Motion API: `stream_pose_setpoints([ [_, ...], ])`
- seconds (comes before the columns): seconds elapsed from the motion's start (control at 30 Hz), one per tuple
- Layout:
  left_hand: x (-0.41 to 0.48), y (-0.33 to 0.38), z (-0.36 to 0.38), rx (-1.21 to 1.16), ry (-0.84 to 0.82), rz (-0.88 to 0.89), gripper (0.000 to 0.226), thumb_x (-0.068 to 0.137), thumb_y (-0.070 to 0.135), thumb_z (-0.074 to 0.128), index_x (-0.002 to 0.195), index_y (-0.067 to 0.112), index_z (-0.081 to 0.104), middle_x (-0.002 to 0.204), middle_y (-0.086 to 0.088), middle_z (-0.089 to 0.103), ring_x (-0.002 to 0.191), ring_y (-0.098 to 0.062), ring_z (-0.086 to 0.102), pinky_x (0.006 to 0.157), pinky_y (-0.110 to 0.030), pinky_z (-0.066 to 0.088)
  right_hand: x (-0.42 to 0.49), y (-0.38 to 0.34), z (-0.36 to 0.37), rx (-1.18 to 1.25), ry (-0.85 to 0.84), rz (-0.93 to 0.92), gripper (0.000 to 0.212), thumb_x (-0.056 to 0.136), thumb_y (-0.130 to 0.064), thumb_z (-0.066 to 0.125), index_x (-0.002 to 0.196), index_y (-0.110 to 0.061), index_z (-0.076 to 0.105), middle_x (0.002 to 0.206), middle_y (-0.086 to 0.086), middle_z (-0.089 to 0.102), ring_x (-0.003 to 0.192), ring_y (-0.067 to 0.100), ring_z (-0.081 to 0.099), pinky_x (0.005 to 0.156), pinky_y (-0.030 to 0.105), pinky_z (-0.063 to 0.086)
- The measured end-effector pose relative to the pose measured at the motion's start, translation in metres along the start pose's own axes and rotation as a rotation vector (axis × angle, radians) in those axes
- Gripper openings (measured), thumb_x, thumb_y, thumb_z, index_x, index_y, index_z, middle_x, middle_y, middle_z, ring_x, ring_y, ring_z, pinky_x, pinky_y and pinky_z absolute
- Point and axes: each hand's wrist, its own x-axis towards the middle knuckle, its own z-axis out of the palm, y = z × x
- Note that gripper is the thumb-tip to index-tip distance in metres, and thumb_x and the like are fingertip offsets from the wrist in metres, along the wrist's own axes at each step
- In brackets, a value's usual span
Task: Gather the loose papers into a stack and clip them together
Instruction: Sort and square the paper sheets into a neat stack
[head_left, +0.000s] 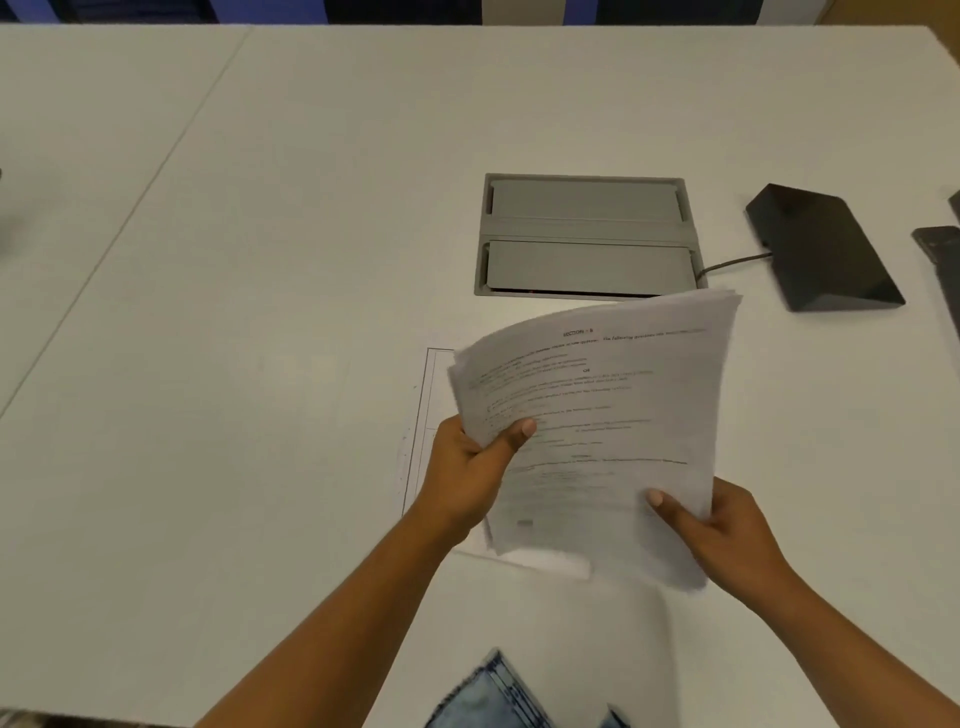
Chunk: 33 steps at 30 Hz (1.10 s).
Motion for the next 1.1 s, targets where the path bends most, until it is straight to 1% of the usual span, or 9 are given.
stream_pose_setpoints([
  [0.1,-0.002,-0.010,-0.004,0.003,0.044,0.066,0.032,0.081,0.034,0.079,0.109,0.023,0.071,0.106,0.004,0.077,0.095,-0.014,0.075,0.072,-0.028,0.062,-0.009,0.015,-0.009,0.000,0.068,0.069,0.032,0.072,-0.042,0.072,0.098,-0.023,0.074,0.085,-0.014,0.079,0.075,0.010,0.075,0.059,0.020,0.056],
  [0.2,-0.002,-0.034,-0.014,0.260,0.223,0.023,0.056,0.075,0.053,0.076,0.123,0.028,0.061,0.123,0.010,0.067,0.107,-0.006,0.067,0.078,-0.015,0.055,-0.018,0.033,-0.018,0.038,0.168,0.153,0.029,0.078,-0.031,0.073,0.101,-0.013,0.074,0.089,0.005,0.079,0.082,0.029,0.075,0.072,0.041,0.058],
  [0.27,0.000,-0.056,-0.026,0.562,0.274,-0.126,0.076,0.073,0.053,0.079,0.137,0.022,0.051,0.134,0.003,0.058,0.118,-0.012,0.058,0.091,-0.026,0.054,-0.024,0.042,-0.023,0.064,0.210,0.201,0.023,0.083,-0.025,0.072,0.103,-0.012,0.072,0.095,0.010,0.077,0.087,0.034,0.073,0.082,0.049,0.056],
  [0.33,0.000,-0.075,-0.036,0.837,0.198,-0.313,0.092,0.071,0.053,0.081,0.144,0.014,0.040,0.141,-0.006,0.048,0.128,-0.023,0.050,0.102,-0.038,0.049,-0.029,0.049,-0.025,0.100,0.257,0.250,0.020,0.084,-0.022,0.073,0.103,-0.014,0.071,0.099,0.010,0.075,0.091,0.034,0.071,0.089,0.053,0.053],
  [0.5,-0.007,-0.103,-0.036,1.273,0.119,-0.384,0.090,0.069,0.063,0.075,0.132,0.009,0.040,0.133,-0.011,0.046,0.120,-0.025,0.049,0.093,-0.039,0.050,-0.037,0.055,-0.023,0.185,0.370,0.343,0.013,0.080,-0.023,0.076,0.090,-0.018,0.070,0.095,0.000,0.073,0.088,0.027,0.068,0.086,0.043,0.050],
  [0.67,-0.006,-0.116,-0.030,1.270,0.148,-0.384,0.091,0.066,0.052,0.084,0.131,0.009,0.039,0.132,-0.011,0.043,0.118,-0.024,0.050,0.094,-0.037,0.051,-0.045,0.056,-0.017,0.148,0.396,0.350,0.012,0.079,-0.021,0.078,0.087,-0.021,0.069,0.090,-0.003,0.071,0.086,0.023,0.067,0.087,0.042,0.048],
  [0.83,0.001,-0.116,-0.026,1.283,0.302,-0.391,0.092,0.064,0.067,0.077,0.127,0.010,0.041,0.129,-0.011,0.046,0.117,-0.025,0.049,0.092,-0.038,0.048,-0.050,0.055,-0.021,0.050,0.370,0.323,0.017,0.081,-0.023,0.077,0.096,-0.019,0.069,0.092,0.012,0.070,0.083,0.023,0.065,0.083,0.041,0.047],
  [0.97,0.008,-0.117,-0.024,1.280,0.335,-0.398,0.092,0.061,0.062,0.082,0.124,0.009,0.043,0.127,-0.011,0.049,0.115,-0.025,0.050,0.094,-0.036,0.048,-0.053,0.051,-0.024,0.037,0.388,0.335,0.019,0.081,-0.020,0.077,0.099,-0.015,0.069,0.093,0.015,0.070,0.090,0.028,0.065,0.088,0.043,0.046],
  [1.1,0.009,-0.116,-0.023,1.312,0.354,-0.374,0.086,0.059,0.063,0.083,0.120,0.011,0.048,0.122,-0.008,0.051,0.111,-0.022,0.051,0.093,-0.033,0.045,-0.054,0.049,-0.024,0.036,0.422,0.345,0.018,0.081,-0.018,0.077,0.097,-0.014,0.070,0.091,0.015,0.070,0.082,0.023,0.063,0.085,0.042,0.045],
])
